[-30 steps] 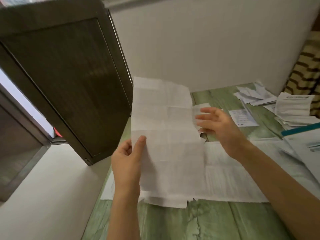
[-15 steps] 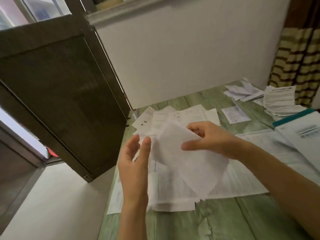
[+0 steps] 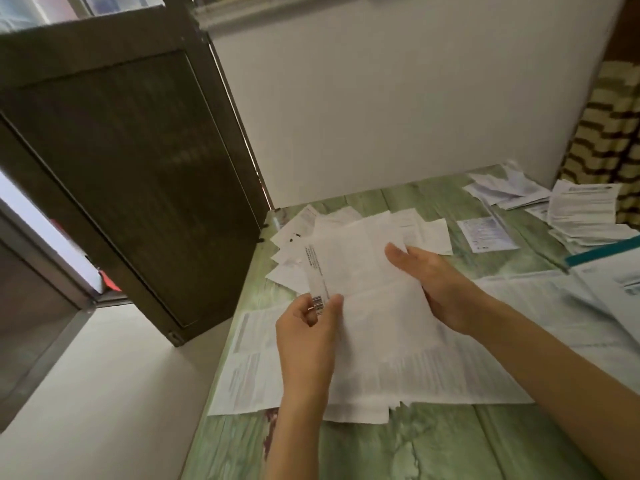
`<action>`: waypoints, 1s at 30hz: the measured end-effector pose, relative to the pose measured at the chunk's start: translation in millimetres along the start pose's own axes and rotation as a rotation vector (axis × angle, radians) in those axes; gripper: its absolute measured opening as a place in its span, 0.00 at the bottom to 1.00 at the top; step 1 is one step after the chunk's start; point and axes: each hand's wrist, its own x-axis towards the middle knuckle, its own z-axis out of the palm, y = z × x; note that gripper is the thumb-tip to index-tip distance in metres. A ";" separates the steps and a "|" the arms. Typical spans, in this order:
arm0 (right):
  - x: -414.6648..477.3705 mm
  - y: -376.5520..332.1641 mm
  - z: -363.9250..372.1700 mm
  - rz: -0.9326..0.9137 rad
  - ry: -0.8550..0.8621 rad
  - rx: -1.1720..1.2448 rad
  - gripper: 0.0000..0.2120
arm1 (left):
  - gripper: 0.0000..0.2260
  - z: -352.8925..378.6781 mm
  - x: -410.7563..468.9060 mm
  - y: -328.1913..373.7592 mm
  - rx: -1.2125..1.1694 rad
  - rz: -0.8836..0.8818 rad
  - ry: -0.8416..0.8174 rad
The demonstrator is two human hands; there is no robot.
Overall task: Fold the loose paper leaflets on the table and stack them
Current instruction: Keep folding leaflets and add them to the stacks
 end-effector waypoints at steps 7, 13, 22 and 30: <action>7.2 8.7 -5.6 -0.005 0.093 -0.075 0.18 | 0.09 -12.1 5.6 -4.2 0.027 -0.085 -0.038; 5.5 18.1 3.3 -0.193 0.250 -0.261 0.05 | 0.07 -15.3 3.7 -1.0 -0.016 -0.097 -0.081; -3.5 6.6 -0.6 0.111 -0.180 -0.071 0.20 | 0.04 -24.4 2.7 0.4 -0.066 -0.122 -0.095; -1.9 4.4 -6.9 0.135 -0.273 -0.144 0.14 | 0.11 -32.0 5.0 4.1 -0.085 -0.186 -0.106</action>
